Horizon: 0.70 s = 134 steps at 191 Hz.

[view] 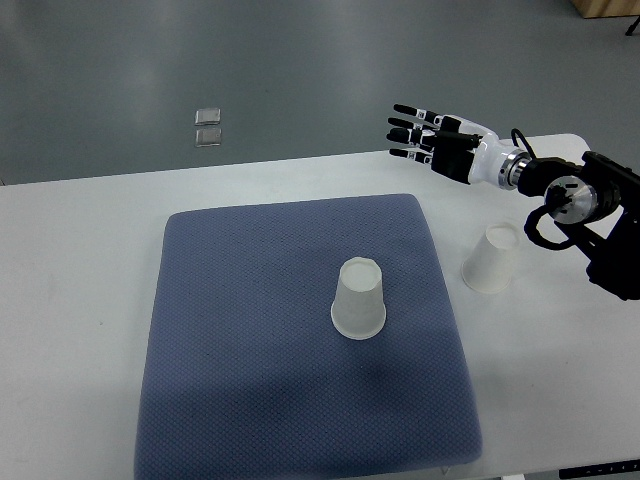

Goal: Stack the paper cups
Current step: 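Raise the right hand and rotate it palm-down above the loose cup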

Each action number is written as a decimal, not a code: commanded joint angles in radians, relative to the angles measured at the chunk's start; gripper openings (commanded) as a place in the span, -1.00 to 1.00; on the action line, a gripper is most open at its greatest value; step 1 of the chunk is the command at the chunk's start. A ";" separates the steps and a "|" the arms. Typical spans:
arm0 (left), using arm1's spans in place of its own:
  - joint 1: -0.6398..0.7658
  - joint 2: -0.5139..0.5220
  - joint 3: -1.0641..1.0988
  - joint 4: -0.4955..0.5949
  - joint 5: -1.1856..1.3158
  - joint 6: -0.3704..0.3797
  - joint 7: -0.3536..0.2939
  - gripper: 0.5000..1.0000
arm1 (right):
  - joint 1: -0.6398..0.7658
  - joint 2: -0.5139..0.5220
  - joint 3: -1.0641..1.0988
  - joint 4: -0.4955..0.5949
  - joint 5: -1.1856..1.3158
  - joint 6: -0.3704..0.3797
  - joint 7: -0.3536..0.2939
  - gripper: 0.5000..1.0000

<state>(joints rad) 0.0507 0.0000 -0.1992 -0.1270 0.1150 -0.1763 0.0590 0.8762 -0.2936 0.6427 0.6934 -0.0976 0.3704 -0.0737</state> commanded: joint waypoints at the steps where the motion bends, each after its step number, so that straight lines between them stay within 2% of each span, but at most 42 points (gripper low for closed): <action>1: 0.000 0.000 -0.002 -0.002 0.000 0.000 -0.001 1.00 | 0.000 0.001 -0.001 0.000 -0.001 0.002 0.000 0.70; 134: -0.003 0.000 0.001 0.009 0.000 0.000 -0.001 1.00 | 0.012 -0.044 0.000 -0.003 -0.004 -0.013 0.032 0.70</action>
<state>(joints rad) 0.0475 0.0000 -0.1972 -0.1201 0.1150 -0.1765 0.0591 0.8845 -0.3184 0.6383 0.6930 -0.1013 0.3678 -0.0451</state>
